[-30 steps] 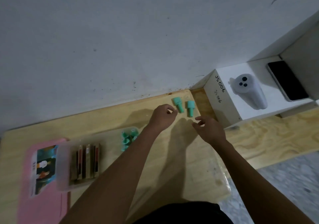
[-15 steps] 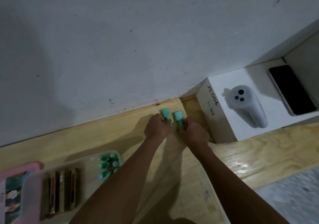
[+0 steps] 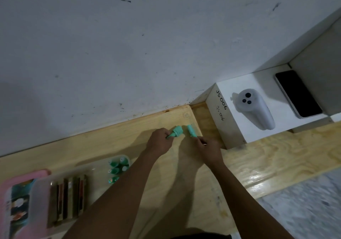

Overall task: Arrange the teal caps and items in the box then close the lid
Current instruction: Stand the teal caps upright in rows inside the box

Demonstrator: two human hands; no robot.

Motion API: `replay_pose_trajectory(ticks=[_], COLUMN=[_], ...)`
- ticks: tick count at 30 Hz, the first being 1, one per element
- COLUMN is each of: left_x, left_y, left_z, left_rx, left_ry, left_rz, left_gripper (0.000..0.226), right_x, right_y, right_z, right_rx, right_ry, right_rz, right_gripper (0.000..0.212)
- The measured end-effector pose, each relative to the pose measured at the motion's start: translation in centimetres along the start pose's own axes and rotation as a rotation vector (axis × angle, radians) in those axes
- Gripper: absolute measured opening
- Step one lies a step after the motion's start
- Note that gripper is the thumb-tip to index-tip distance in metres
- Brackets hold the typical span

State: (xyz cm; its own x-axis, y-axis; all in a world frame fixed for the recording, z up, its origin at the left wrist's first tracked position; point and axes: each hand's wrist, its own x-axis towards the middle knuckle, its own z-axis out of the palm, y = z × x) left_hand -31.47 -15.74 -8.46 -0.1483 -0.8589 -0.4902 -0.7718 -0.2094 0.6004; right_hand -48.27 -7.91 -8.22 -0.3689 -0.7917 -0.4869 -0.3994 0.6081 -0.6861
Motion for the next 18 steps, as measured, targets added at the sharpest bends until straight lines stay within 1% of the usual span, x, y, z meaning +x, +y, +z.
replay_pose_trajectory(ticks=[2,4,7,10,13,15,18], left_x=[-0.6,-1.5,-3.3,-5.4,-7.7,-9.6,-12.1], left_y=[-0.4,-0.6,-0.9,-1.8,-3.0,-3.4,-4.2], left_z=[-0.5,-1.4,-3.2,-4.9,-6.6,-7.9,-9.7], left_rx=[0.006,-0.012,-0.093,-0.273,-0.450,-0.542,-0.648], left_ry=[-0.038,-0.072,-0.097,-0.105,-0.079,-0.055,-0.035], left_rz=[0.011,0.030,0.074,0.059,0.074,0.090,0.111], left_gripper=[0.024,0.023,0.019,0.016,0.009,0.012,0.011], right_x=[-1.0,-2.0,-3.7,-5.6,-7.5,-8.7,-10.2], right_y=[0.4,0.6,0.4,-0.2,-1.3,-2.0,-3.0], right_z=[-0.2,-0.3,-0.4,-0.5,-0.1,0.4,1.4], right_rx=[0.016,0.036,0.137,0.221,0.259,0.284,0.292], right_ry=[-0.021,0.004,0.026,0.016,0.012,0.018,0.023], right_rz=[-0.026,-0.040,-0.024,-0.026,-0.070,-0.096,-0.137], right_gripper=[0.034,0.033,0.030,0.028,0.023,0.019,0.030])
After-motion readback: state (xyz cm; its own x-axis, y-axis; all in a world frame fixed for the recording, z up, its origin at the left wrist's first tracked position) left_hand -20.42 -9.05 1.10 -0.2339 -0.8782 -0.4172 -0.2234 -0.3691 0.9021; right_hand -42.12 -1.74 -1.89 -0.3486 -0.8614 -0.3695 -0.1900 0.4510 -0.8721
